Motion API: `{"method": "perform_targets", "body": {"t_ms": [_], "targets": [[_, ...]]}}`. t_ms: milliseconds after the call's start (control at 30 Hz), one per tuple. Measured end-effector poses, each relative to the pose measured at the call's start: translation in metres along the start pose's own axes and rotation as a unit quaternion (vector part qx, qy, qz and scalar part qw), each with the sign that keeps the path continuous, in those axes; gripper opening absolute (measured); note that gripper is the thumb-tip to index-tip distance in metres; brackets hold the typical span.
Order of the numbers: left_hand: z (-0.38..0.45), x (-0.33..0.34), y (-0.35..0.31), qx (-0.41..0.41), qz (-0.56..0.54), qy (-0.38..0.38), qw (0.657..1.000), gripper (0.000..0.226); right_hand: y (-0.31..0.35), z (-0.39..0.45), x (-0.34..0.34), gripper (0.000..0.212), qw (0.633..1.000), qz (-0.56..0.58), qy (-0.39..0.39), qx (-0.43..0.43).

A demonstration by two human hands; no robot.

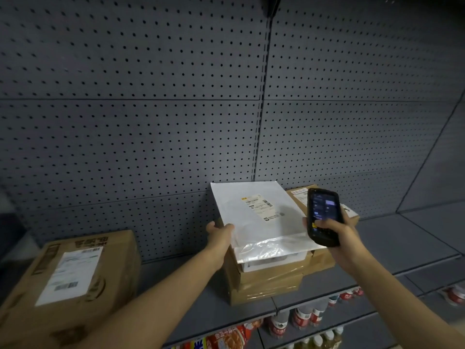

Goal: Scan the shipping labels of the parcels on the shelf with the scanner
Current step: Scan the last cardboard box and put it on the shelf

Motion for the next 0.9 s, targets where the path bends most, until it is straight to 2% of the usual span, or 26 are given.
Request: {"method": "perform_targets", "body": {"t_ms": [167,400,533,667,767,833,900], "targets": [[0.005,-0.083,-0.018,0.047,0.048,-0.023,0.997,0.066,-0.023,-0.008,0.089,0.064,0.998,0.005,0.054,0.012],[0.010,-0.219,-0.036,0.028,0.102,-0.061,0.992,0.048,-0.083,-0.029,0.232,0.065,0.993,-0.007,0.100,0.058],[0.013,-0.286,-0.039,0.044,0.157,-0.022,0.986,0.035,-0.134,-0.040,0.294,0.071,0.989,-0.002,0.106,0.101],[0.013,-0.351,-0.039,0.037,0.169,-0.054,0.983,0.040,-0.183,-0.054,0.338,0.078,0.982,-0.017,0.115,0.147],[0.006,-0.390,-0.033,0.020,0.177,-0.069,0.982,0.046,-0.211,-0.064,0.362,0.075,0.976,-0.055,0.116,0.176],[0.000,-0.408,-0.026,0.026,0.230,-0.048,0.972,0.058,-0.227,-0.069,0.375,0.069,0.972,-0.059,0.127,0.189],[-0.006,-0.422,-0.021,0.039,0.341,-0.040,0.938,0.064,-0.241,-0.073,0.386,0.065,0.967,-0.047,0.136,0.211]]}}
Point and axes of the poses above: each hand's wrist, its own z-axis towards the middle knuckle, its own x-axis out of the palm, y = z × x, the point moved 7 cm from there along z, towards the middle knuckle, and after that the axes turned 6 degrees about -z, right-handed, at the moved point
